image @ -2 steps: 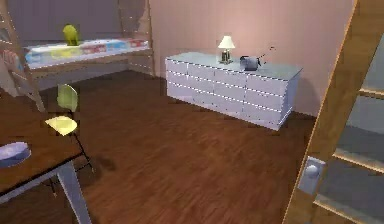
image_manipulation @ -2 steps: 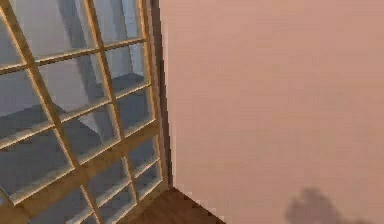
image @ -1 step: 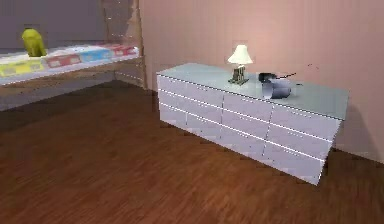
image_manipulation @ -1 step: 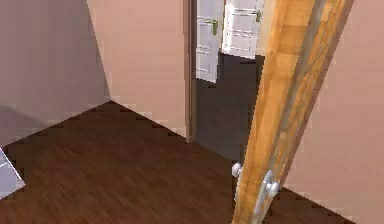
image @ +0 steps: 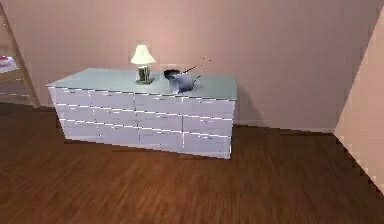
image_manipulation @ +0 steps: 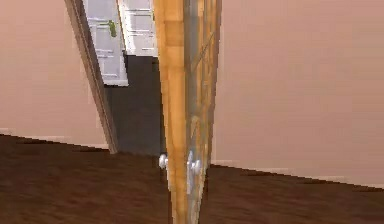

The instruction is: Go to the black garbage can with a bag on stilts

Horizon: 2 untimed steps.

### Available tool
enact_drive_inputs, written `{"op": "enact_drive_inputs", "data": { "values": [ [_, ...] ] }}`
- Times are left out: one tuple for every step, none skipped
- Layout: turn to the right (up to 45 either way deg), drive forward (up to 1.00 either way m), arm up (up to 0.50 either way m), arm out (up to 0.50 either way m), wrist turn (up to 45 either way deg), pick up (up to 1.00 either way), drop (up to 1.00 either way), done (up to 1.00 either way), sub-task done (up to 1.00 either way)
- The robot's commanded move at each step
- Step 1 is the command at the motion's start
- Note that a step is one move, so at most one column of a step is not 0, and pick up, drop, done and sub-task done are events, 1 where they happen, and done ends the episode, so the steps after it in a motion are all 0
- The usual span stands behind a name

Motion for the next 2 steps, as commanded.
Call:
{"op": "enact_drive_inputs", "data": {
  "values": [
    [0.0, 0.1, 0.0, 0.0, 0.0, 0.0, 0.0, 0.0, 0.0],
    [45.0, 0.0, 0.0, 0.0, 0.0, 0.0, 0.0, 0.0, 0.0]
  ]
}}
